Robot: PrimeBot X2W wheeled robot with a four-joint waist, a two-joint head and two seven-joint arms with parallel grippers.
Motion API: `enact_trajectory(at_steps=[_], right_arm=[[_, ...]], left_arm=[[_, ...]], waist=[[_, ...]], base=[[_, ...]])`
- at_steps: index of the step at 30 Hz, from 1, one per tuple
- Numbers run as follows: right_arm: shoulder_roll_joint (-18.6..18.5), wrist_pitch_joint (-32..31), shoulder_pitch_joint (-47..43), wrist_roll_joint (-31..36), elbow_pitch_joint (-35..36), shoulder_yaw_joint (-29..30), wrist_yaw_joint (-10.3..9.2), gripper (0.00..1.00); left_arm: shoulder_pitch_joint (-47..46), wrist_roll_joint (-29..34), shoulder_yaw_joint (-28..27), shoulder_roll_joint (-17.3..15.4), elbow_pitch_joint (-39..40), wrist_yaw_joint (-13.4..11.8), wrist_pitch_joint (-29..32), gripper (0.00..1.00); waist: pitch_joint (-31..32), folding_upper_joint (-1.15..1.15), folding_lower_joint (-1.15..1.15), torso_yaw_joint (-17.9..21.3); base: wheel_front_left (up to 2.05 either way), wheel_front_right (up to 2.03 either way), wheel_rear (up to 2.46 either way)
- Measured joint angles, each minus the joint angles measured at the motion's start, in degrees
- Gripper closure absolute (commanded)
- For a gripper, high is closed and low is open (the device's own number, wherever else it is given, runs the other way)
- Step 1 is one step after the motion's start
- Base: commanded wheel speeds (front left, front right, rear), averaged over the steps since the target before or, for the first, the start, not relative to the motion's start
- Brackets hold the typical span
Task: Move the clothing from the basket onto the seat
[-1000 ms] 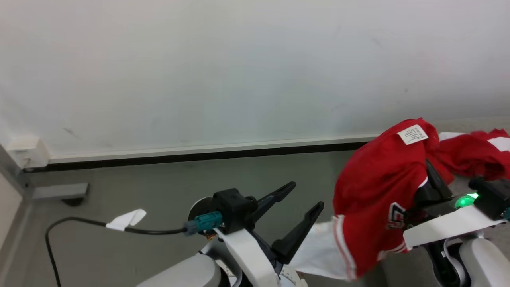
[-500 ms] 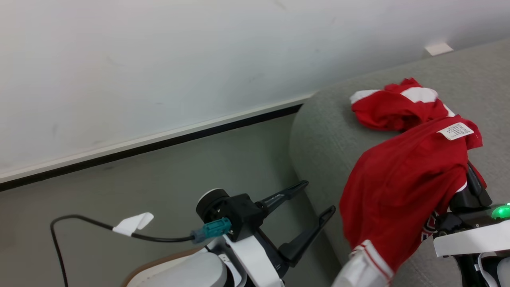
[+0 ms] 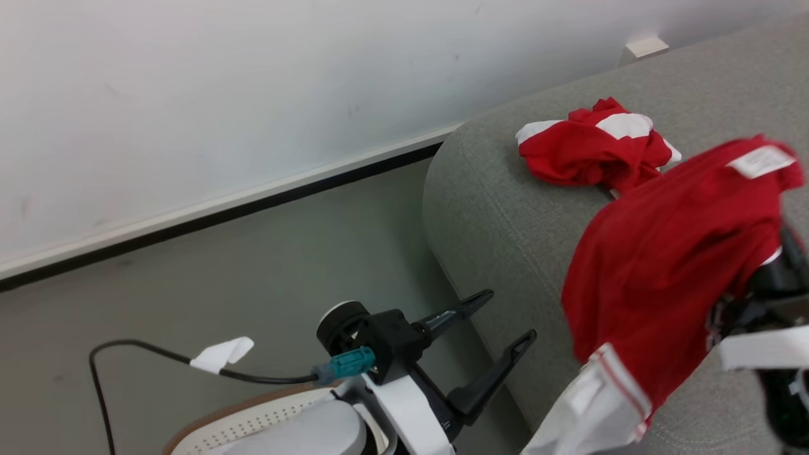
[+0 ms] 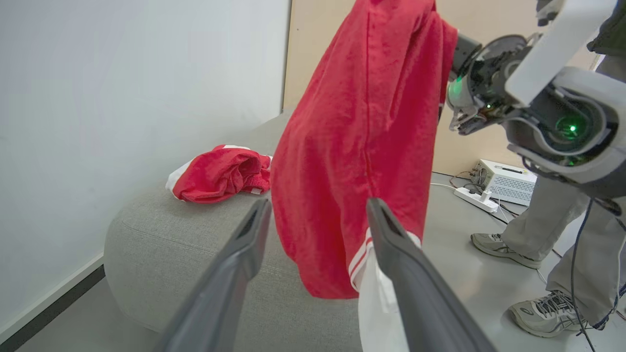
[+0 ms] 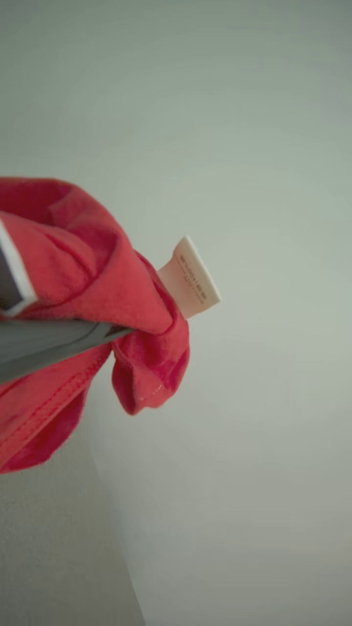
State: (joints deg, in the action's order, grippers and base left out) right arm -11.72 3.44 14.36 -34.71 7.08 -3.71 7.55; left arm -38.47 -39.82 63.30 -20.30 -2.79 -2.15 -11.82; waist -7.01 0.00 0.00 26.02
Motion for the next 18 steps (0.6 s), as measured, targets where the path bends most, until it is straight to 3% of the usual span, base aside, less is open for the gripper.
enact_trajectory(at_steps=[7,11,18], right_arm=[[-6.22,-1.65,10.78,-1.54,-1.32,7.26,0.0,1.0],[-11.79,-2.94,15.73,-2.01,-3.69,13.97,0.0,1.0],[-18.79,-3.44,20.55,-2.33,-12.98,24.99,0.0,1.0]], left_arm=[[-2.22,0.44,0.1,-0.34,0.9,0.63,1.22,0.0],[-4.15,0.98,0.15,-0.94,1.85,1.11,2.44,0.0],[-7.16,2.3,-0.27,-3.23,3.33,1.47,4.3,0.0]], waist=[[-4.24,0.0,0.0,-1.97],[-8.02,0.0,0.0,-3.79],[-15.85,0.0,-0.01,-7.67]], base=[[0.0,0.0,0.0],[0.0,0.0,0.0],[0.0,0.0,0.0]])
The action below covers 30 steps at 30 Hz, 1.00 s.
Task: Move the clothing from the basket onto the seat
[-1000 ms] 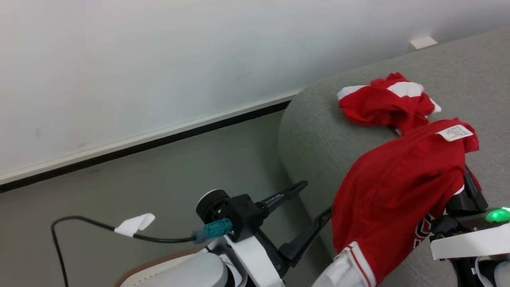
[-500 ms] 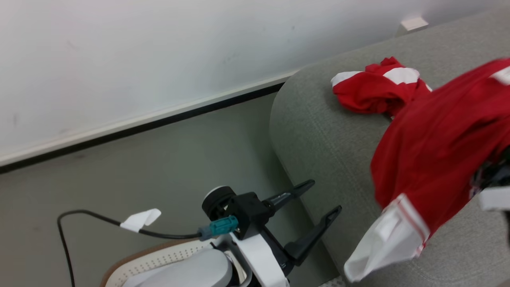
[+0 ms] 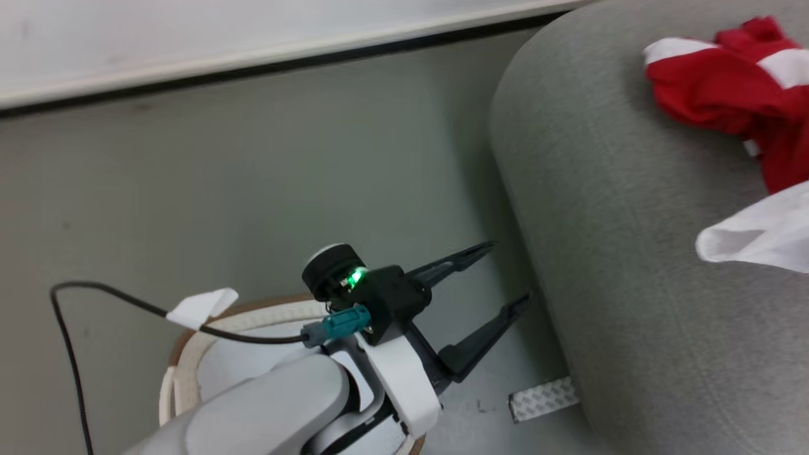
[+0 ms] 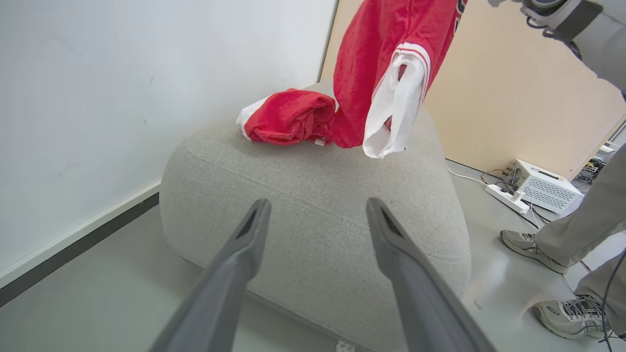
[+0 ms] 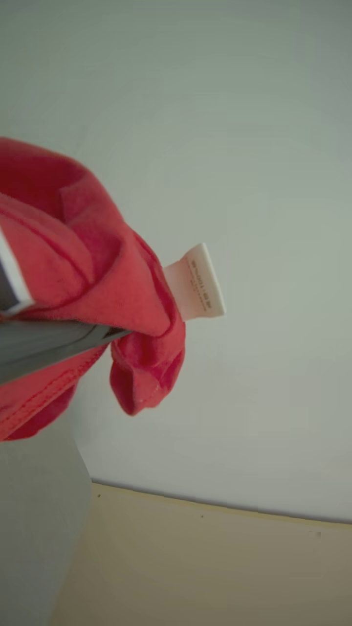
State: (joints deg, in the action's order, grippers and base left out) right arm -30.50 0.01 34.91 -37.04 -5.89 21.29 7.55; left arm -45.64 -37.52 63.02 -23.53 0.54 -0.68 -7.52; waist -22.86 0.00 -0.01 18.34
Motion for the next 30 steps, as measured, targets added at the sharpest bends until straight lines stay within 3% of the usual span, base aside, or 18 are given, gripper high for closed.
enact_trajectory(at_steps=[3,8,14,16,18,24,30], right_arm=[[-1.72,-1.27,1.99,-0.01,-6.3,1.23,0.0,1.0],[-4.46,-7.06,3.58,1.29,-16.7,-2.15,0.0,1.0],[-7.16,-16.83,4.74,2.45,-26.26,-8.25,0.0,0.75],[-7.49,-18.56,4.8,2.48,-27.5,-9.64,0.01,0.56],[-8.22,-19.33,4.8,1.52,-27.61,-10.38,0.01,0.0],[-10.42,-23.14,3.5,0.88,-26.66,-14.11,0.01,0.0],[-12.78,-26.88,-0.22,0.45,-20.02,-17.86,0.01,0.0]], left_arm=[[-1.36,0.47,-0.13,-0.58,0.86,0.16,0.71,0.0],[-2.61,0.76,-0.68,-1.22,1.53,0.16,1.04,0.0],[-2.92,0.75,-0.86,-1.1,0.91,0.23,0.08,0.0],[-2.92,0.74,-0.92,-0.8,0.52,0.23,-0.51,0.0],[-2.91,0.68,-1.04,-0.51,0.15,0.23,-1.18,0.0],[-2.1,0.05,-1.4,-0.36,-1.14,0.15,-2.57,0.0],[0.92,-1.48,-1.65,-0.18,-2.74,-0.34,-4.67,0.0]], waist=[[-3.37,0.0,0.0,-1.61],[-7.97,0.0,0.0,-4.16],[-10.1,0.0,0.0,-6.49],[-9.64,0.0,0.0,-6.59],[-8.98,0.0,0.0,-6.6],[-6.21,0.0,0.0,-6.41],[-1.13,0.0,0.01,-6.0]], base=[[0.0,0.0,0.0],[0.0,0.0,0.0],[0.0,0.0,0.0],[0.0,0.0,0.0],[0.0,0.0,0.0],[0.0,0.0,0.0],[0.0,0.0,0.0]])
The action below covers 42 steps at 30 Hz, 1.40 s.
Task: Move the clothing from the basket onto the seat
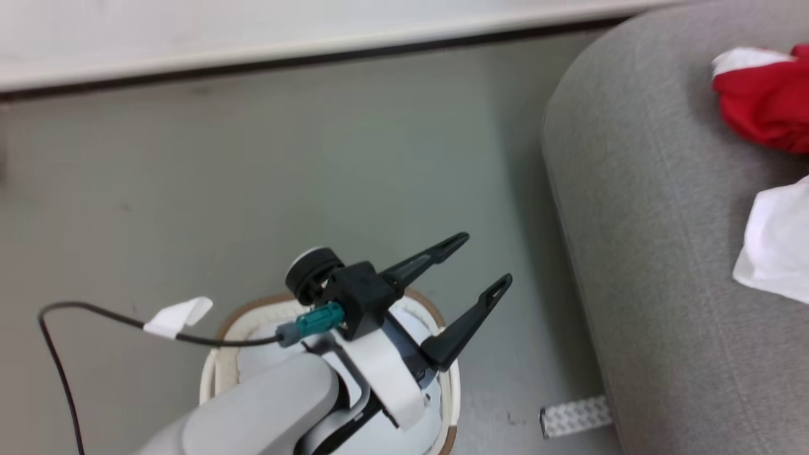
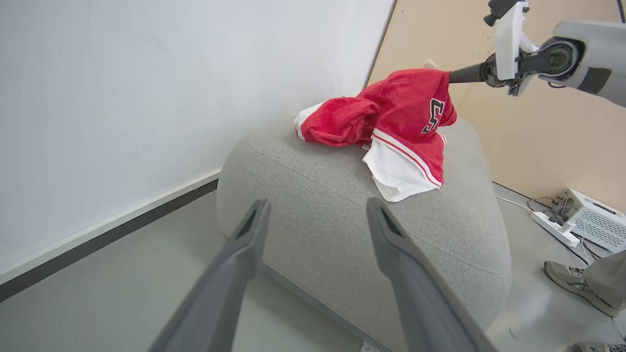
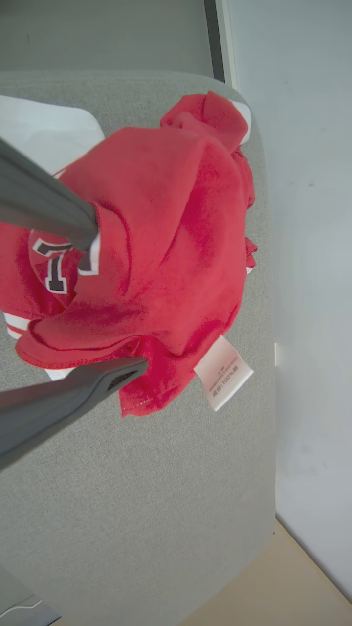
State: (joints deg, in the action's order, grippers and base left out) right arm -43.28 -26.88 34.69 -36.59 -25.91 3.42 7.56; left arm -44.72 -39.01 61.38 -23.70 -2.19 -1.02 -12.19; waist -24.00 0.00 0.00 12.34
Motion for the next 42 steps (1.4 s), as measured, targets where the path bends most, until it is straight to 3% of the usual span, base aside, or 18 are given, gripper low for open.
enact_trajectory(at_steps=[6,13,19,22,25,28,33,37,42], right_arm=[[-2.65,-6.68,-5.88,-2.69,11.14,0.41,-0.01,0.0],[-0.77,-9.32,-9.46,-3.38,26.89,1.65,0.0,0.0],[5.75,-5.9,-10.86,-1.44,33.7,0.64,-0.01,0.0],[7.95,-0.93,-13.28,3.35,35.85,-0.93,-0.01,0.0],[13.5,4.61,-16.66,5.98,37.05,-1.47,0.0,0.0],[19.14,9.59,-21.06,8.75,37.72,-0.56,-0.01,0.0],[31.16,18.3,-29.84,14.61,37.2,1.97,-0.02,0.0],[35.43,23.47,-33.41,16.38,34.78,-0.15,-0.02,0.0],[36.75,29.83,-36.35,18.59,30.65,-4.15,-0.02,0.0]], left_arm=[[3.35,-1.46,-1.45,0.18,-0.7,-1.19,-1.49,0.0],[7.85,-3.8,-8.4,-2.67,0.19,-5.44,-2.56,0.0],[13.26,-4.82,-16.47,-6.75,3.25,-8.49,-2.89,0.0],[16.95,-3.88,-20.64,-8.13,4.61,-10.54,-2.94,0.0],[21.43,-2.8,-23.87,-8.29,4.56,-12.62,-2.94,0.0],[25.48,-0.79,-26.18,-7.97,3.93,-13.14,-2.93,0.0],[33.44,1.22,-34.92,-3.55,2.61,-12.15,-2.94,0.0],[38.68,2.94,-40.42,-0.68,1.58,-12.37,-2.94,0.0],[43.61,6.11,-46.22,3.1,2.14,-9.47,-2.94,0.0]], waist=[[6.68,0.0,0.01,-0.4],[14.63,0.0,0.02,-2.44],[20.23,0.0,0.02,-5.69],[22.18,0.0,0.02,-7.83],[23.54,0.0,0.02,-9.97],[24.66,0.0,0.02,-11.62],[25.7,0.0,0.02,-12.76],[25.68,0.0,0.02,-11.56],[25.28,0.0,0.01,-10.25]], base=[[0.0,0.0,0.0],[0.0,0.0,0.0],[0.0,0.0,0.0],[0.0,0.0,0.0],[0.0,0.0,0.0],[0.0,0.0,0.0],[0.0,0.0,0.0],[0.0,0.0,0.0],[0.0,0.0,0.0]])
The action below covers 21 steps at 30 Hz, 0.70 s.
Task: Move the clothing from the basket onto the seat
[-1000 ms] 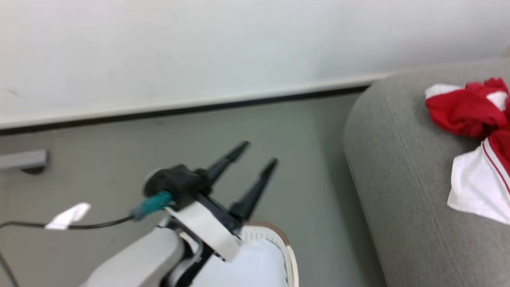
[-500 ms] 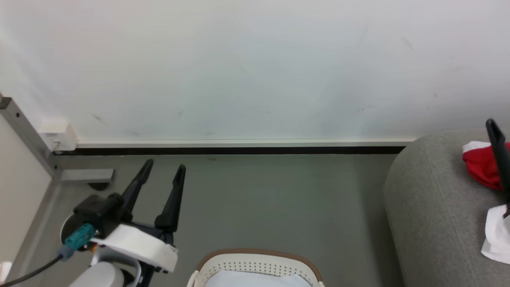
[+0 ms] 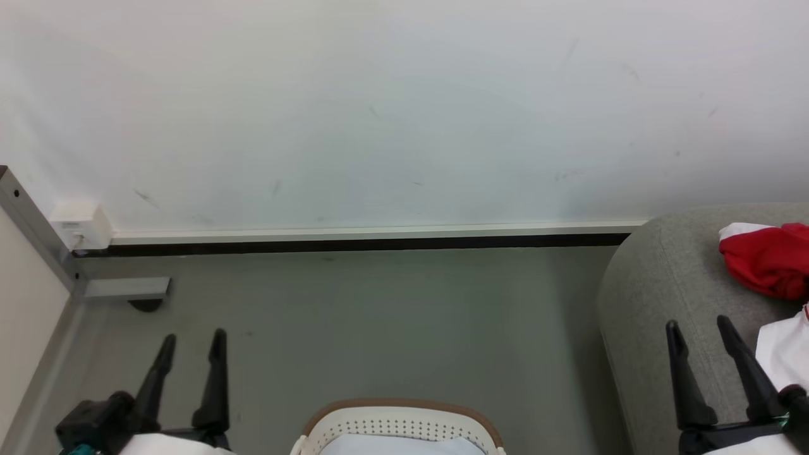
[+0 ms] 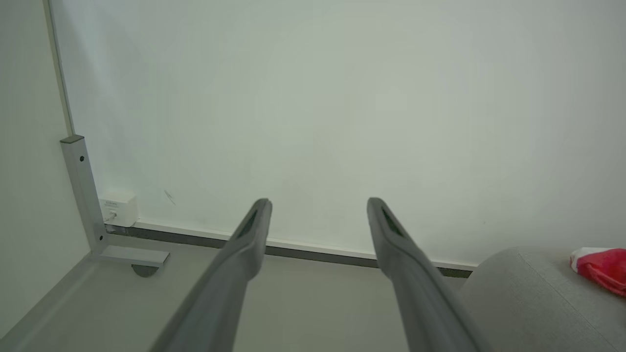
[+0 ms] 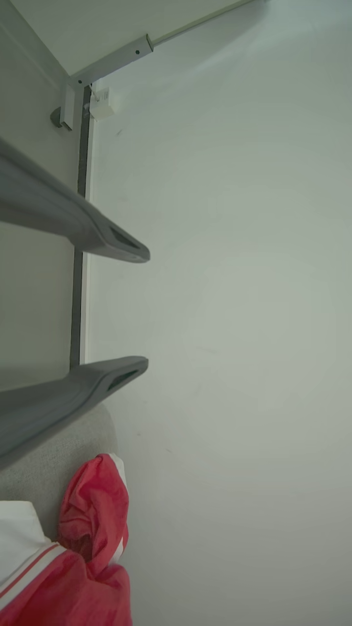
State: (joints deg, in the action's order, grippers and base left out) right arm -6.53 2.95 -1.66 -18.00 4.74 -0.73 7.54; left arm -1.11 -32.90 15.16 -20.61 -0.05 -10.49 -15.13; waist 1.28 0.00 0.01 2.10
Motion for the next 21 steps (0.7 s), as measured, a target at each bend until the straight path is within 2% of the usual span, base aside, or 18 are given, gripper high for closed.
enact_trajectory(at_steps=[4,8,14,21], right_arm=[[0.49,5.78,0.13,1.25,-3.67,-1.75,0.0,0.0],[0.54,8.8,1.11,2.65,-8.24,-5.38,0.0,0.0],[1.11,10.77,2.42,3.3,-12.2,-7.28,0.0,0.0],[1.3,11.66,2.74,2.81,-13.95,-7.92,0.0,0.0]], left_arm=[[2.37,4.3,-4.1,3.61,0.42,2.57,0.0,0.0],[4.25,8.89,-6.44,6.56,-1.59,6.04,0.0,0.0],[4.88,13.41,-10.27,11.04,-3.59,10.0,0.0,0.0],[5.01,15.95,-13.99,13.85,-4.8,13.51,0.0,0.0]], waist=[[-0.33,0.0,0.0,0.75],[-0.67,0.0,-0.01,1.29],[-1.12,0.0,-0.01,1.23],[-0.94,0.0,-0.01,0.87]], base=[[0.0,0.0,0.0],[0.0,0.0,0.0],[0.0,0.0,0.0],[0.0,0.0,0.0]])
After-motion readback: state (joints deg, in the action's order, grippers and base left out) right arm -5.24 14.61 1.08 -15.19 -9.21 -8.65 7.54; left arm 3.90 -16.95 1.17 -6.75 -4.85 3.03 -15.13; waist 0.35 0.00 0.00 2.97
